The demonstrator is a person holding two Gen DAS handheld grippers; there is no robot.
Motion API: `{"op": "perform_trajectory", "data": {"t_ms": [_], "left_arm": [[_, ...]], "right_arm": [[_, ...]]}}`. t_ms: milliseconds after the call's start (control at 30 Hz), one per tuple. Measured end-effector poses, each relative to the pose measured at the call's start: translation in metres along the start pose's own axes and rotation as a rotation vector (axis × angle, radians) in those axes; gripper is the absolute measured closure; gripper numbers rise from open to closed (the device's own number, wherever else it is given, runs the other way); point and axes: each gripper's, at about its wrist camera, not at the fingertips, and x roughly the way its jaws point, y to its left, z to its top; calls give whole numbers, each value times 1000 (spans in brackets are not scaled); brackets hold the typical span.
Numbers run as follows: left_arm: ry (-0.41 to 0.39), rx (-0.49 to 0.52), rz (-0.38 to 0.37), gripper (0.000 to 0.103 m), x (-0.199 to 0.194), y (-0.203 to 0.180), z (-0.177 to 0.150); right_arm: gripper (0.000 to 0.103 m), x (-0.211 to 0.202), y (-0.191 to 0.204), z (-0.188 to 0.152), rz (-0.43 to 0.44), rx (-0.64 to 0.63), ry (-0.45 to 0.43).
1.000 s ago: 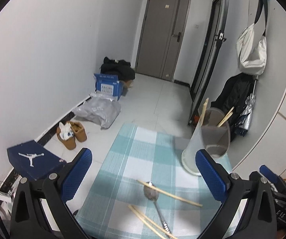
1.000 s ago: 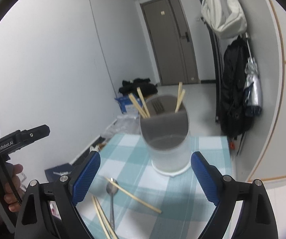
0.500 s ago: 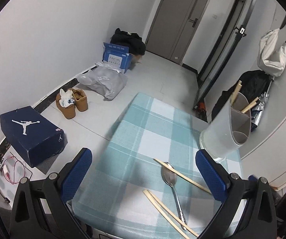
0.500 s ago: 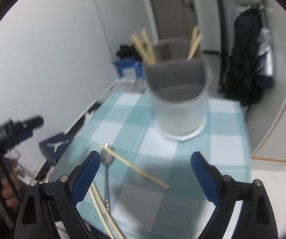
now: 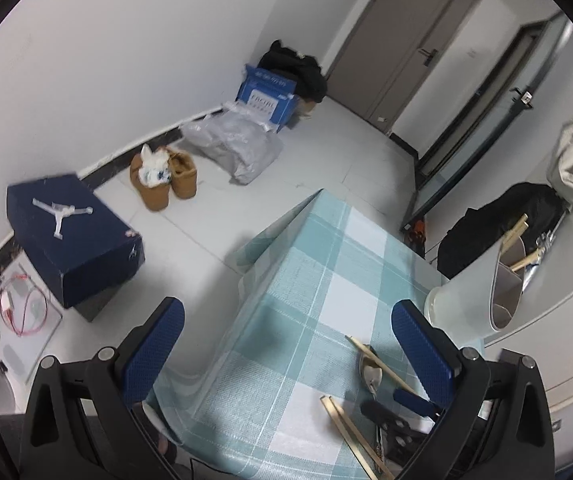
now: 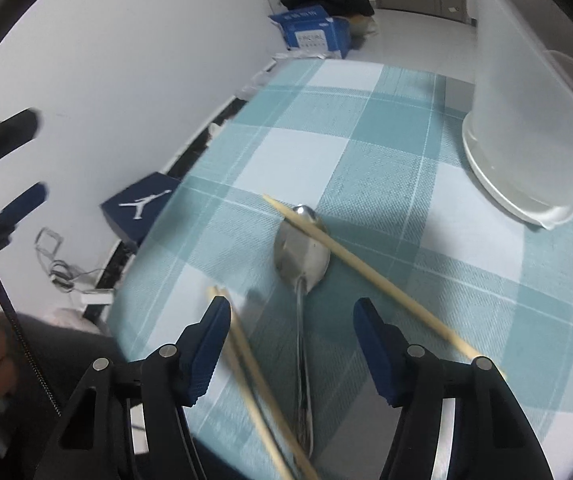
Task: Organize utensils
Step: 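Lower the right tool onto the silver spoon and grasp its handle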
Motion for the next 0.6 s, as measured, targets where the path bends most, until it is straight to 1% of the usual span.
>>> {"op": "perform_trajectory", "data": {"t_ms": [67,100,267,367,433,500,533,600], "left_arm": [[3,-23,0,1,0,3,1],[4,-31,-1,1,0,3,2],[-2,-48,-8,1,-2,5,4],[-5,-53,-8,1,-3,6,5],[-3,-61,-12,1,-2,8,7],[0,-69,-10,1,-2,11,7],[2,-73,-10,1,-2,12,8],[5,-77,-14,1,-2,12,8]], "right_arm": [[42,7,3,6,-28,0,9],[43,9,6,9,-38,-11,-3],[43,21,17,24,-111,-41,13],[47,28,26,28,-172,-94,18],[57,27,29,26,-216,-130,18],[61,25,29,26,-221,-141,17],[69,24,27,26,-220,-139,16],[69,21,24,27,-212,-138,22]]}}
